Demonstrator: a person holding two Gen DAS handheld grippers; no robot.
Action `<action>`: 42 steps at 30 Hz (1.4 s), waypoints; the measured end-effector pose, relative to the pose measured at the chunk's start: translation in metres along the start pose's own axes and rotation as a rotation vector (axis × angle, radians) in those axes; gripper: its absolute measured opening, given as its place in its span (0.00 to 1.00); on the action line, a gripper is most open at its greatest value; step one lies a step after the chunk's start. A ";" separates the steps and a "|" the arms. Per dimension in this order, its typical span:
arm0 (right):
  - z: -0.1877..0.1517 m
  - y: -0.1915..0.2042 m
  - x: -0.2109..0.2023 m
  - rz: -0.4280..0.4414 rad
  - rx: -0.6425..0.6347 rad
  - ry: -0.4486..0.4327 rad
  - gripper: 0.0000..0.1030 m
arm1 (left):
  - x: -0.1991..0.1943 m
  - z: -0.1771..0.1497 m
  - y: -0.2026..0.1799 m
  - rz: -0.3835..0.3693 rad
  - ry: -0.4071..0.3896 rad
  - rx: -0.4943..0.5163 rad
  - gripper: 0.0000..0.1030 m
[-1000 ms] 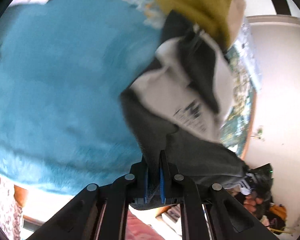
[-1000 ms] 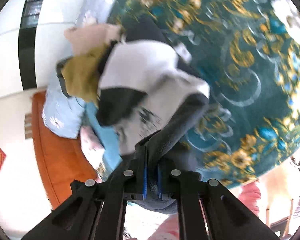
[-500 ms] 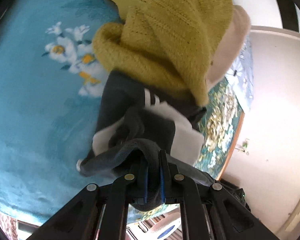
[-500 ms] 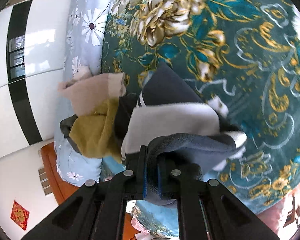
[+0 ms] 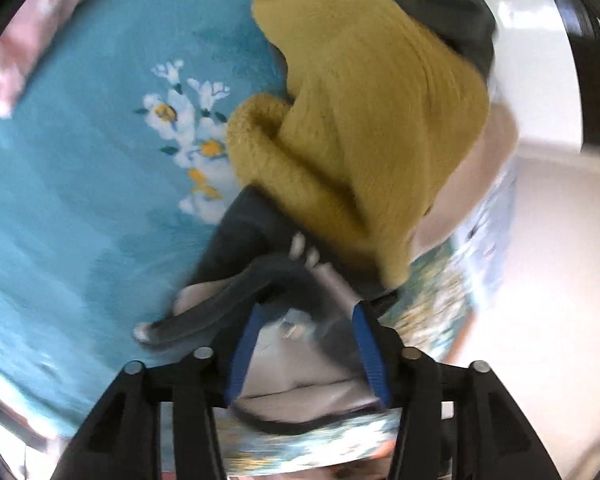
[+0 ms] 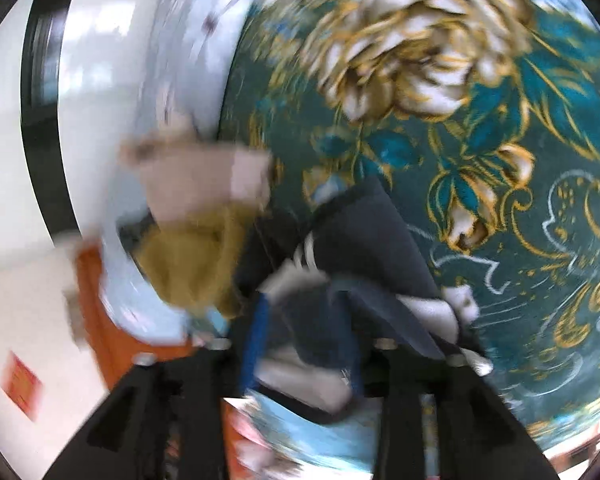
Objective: Fold clothes
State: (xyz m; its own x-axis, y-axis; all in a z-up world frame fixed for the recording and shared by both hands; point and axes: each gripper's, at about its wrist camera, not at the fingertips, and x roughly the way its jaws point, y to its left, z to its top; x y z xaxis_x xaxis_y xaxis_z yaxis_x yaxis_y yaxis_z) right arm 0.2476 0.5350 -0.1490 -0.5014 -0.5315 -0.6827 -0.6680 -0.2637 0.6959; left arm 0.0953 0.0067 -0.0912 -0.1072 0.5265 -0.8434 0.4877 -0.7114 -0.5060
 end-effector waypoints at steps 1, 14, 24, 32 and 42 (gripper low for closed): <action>-0.005 0.004 0.005 -0.034 -0.049 0.030 0.46 | 0.003 -0.009 -0.006 0.055 0.005 0.051 0.54; -0.034 -0.016 0.056 -0.179 -0.051 0.126 0.16 | 0.049 -0.025 -0.007 0.409 0.006 0.071 0.11; 0.032 -0.008 0.020 0.152 0.147 0.008 0.06 | 0.007 0.023 -0.016 0.065 -0.052 -0.158 0.08; 0.089 -0.022 0.041 0.063 0.243 -0.020 0.05 | 0.016 0.076 -0.029 0.097 -0.081 -0.219 0.05; 0.103 -0.029 0.051 -0.022 0.172 -0.002 0.09 | 0.000 0.097 -0.012 0.061 -0.146 -0.206 0.02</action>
State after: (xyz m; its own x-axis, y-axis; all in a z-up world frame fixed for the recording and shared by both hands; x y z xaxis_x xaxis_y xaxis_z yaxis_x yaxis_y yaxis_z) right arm 0.1842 0.5982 -0.2270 -0.4865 -0.5256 -0.6979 -0.7628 -0.1338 0.6326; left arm 0.0056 -0.0295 -0.1021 -0.1893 0.4022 -0.8958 0.6618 -0.6217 -0.4190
